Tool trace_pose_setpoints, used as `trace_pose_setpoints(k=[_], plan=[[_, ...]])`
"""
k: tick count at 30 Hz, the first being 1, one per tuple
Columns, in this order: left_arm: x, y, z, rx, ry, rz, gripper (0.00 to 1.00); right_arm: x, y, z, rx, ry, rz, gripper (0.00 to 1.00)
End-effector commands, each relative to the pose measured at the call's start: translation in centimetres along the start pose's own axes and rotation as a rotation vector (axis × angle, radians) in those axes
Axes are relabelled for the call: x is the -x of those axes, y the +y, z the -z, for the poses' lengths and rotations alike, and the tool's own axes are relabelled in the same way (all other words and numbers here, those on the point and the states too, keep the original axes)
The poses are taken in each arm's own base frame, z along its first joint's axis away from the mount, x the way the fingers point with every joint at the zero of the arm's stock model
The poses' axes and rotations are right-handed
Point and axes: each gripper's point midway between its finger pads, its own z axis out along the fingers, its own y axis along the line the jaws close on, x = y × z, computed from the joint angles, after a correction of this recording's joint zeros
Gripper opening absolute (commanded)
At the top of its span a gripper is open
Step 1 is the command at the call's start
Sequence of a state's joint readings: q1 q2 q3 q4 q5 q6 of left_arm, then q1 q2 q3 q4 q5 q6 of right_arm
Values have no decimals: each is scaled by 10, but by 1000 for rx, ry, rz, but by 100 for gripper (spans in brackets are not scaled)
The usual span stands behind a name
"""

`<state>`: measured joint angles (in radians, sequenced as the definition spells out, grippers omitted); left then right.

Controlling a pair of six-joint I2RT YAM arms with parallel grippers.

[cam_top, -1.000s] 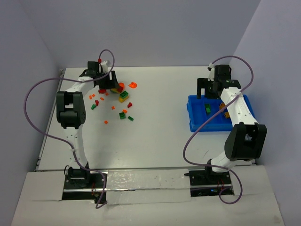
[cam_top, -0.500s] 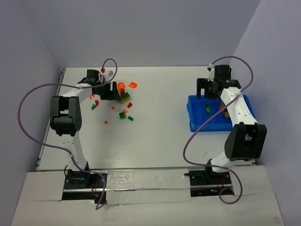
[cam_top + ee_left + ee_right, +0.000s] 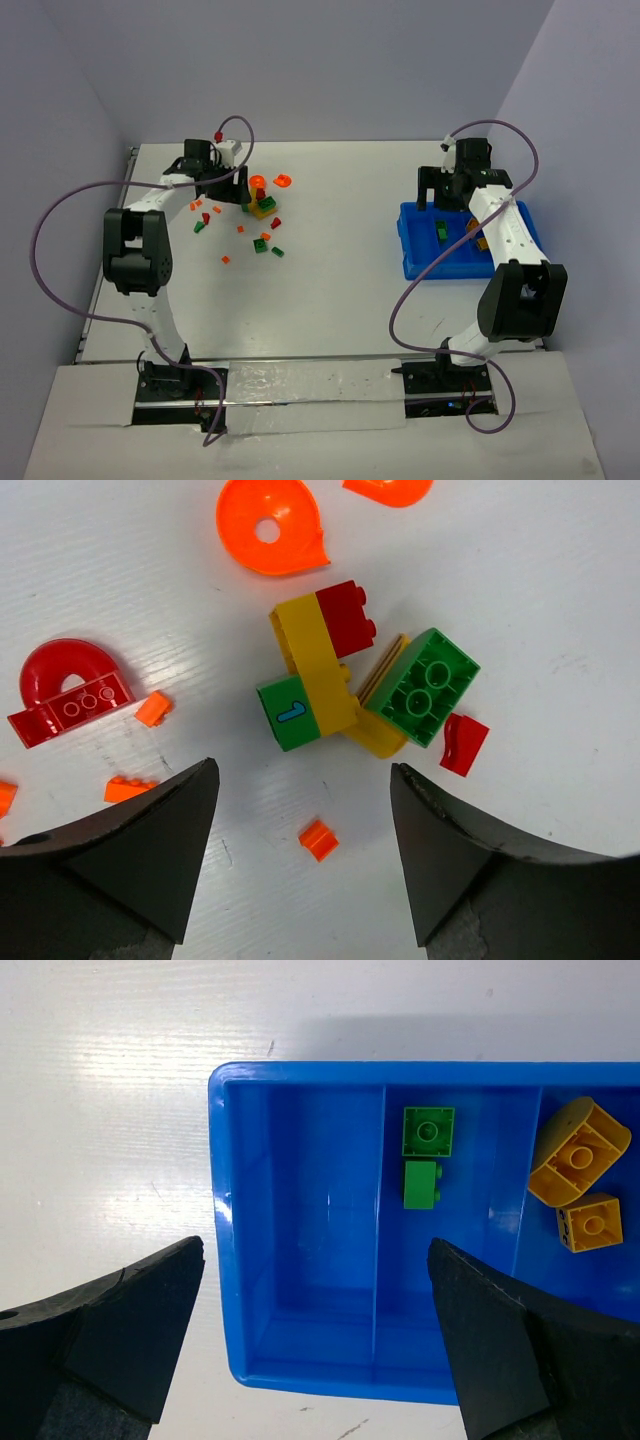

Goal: Sort the legos into containers by color

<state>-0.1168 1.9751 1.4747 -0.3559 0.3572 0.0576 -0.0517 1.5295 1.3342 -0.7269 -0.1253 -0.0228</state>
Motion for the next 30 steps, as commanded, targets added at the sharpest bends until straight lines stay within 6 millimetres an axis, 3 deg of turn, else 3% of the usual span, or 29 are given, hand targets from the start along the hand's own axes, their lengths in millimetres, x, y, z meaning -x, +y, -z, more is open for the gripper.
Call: trace_pose_setpoints(k=[1,15,23,30], plan=[[34,0,6,82,-69,-64,78,3,5,0,15,-2,-4,100],[29,3,-33,141,-19,32,75,-2,4,-1,10,5,-7,100],[9,-2,-48,146,37,33,72,0,4,-1,10,0,-5,100],[-7,5,-51,180,78,43,68,2,5,0,13,0,-4,100]])
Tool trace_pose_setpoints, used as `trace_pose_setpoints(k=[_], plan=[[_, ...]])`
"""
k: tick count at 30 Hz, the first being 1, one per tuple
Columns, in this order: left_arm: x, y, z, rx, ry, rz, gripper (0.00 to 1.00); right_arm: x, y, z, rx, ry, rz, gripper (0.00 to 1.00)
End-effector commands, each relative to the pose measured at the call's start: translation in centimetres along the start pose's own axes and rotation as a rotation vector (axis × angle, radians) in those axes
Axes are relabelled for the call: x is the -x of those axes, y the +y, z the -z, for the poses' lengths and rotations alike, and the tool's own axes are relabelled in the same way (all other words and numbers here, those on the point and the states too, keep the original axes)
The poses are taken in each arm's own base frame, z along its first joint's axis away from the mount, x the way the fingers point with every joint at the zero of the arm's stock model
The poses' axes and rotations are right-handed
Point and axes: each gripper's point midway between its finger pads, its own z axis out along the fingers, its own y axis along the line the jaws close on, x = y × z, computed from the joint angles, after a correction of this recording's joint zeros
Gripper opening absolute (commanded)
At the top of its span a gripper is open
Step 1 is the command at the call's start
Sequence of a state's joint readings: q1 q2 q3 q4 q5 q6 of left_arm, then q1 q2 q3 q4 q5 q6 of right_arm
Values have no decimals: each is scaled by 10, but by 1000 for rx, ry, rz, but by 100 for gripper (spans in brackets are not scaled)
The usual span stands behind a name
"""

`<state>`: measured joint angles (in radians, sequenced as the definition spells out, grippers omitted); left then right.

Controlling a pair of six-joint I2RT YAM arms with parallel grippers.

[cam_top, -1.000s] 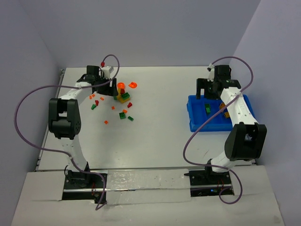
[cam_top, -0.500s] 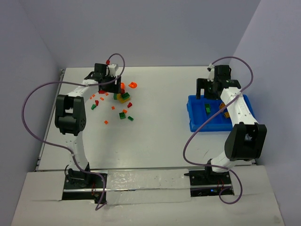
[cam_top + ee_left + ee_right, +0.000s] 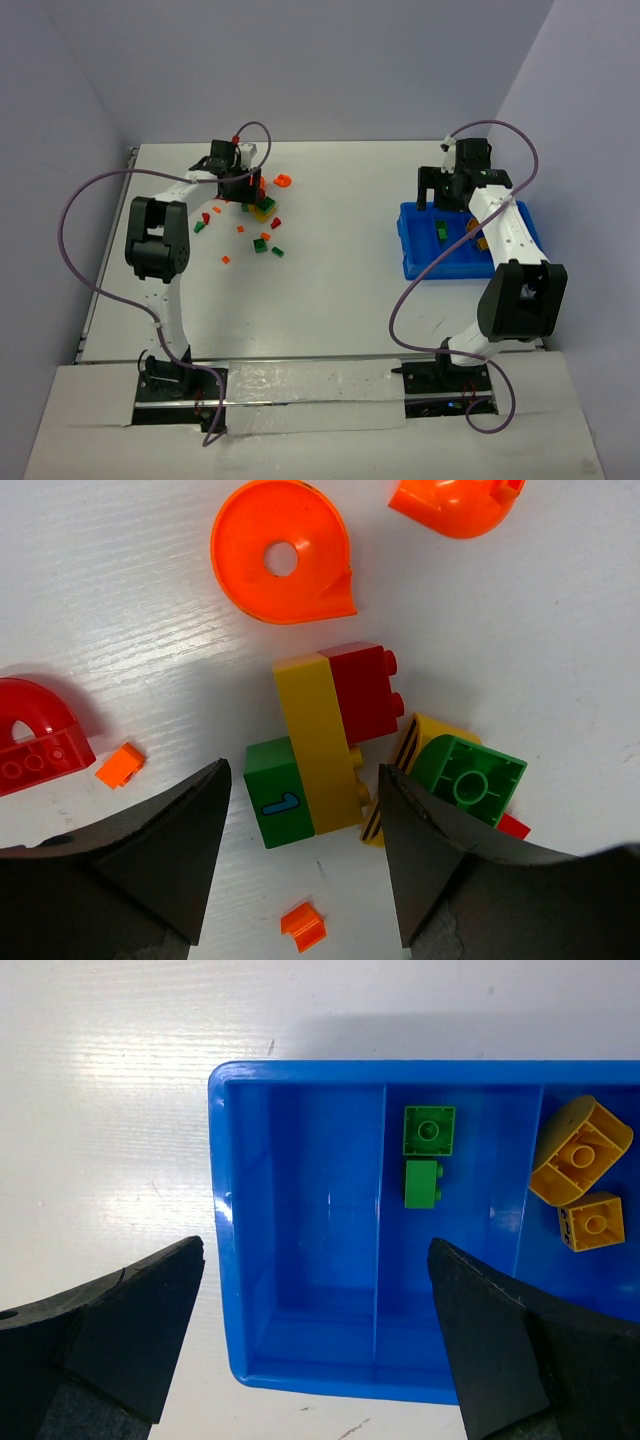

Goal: Sort the legos into containers by color

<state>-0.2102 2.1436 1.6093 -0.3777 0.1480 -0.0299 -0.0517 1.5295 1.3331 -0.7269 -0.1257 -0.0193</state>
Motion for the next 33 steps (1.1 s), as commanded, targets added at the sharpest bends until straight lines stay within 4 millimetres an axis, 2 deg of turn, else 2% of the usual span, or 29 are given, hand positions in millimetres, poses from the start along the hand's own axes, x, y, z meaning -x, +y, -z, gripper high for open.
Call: trace_pose_setpoints(k=[1,10,22,25,27,28,30,33], plan=[[1,6,-2,37,4,13,68,2,4,0,12,-2,1,100],[0,10,-10,36,35,27,56,4,5,2,15,-5,1,100],[-8,10,-9,36,69,18,54,10,13,5,44,-15,-1,100],[-7,9,-6,31,66,13,39,14,18,8,66,-26,0,100],[1,7,3,25,42,4,29,19,26,12,107,-47,6,100],[2,6,6,22,33,-1,20,21,36,16,150,-60,-10,100],[19,3,26,21,-24,-16,10,26,50,22,214,-85,-31,100],[41,-1,57,27,-98,-28,1,33,78,35,357,-128,-67,100]])
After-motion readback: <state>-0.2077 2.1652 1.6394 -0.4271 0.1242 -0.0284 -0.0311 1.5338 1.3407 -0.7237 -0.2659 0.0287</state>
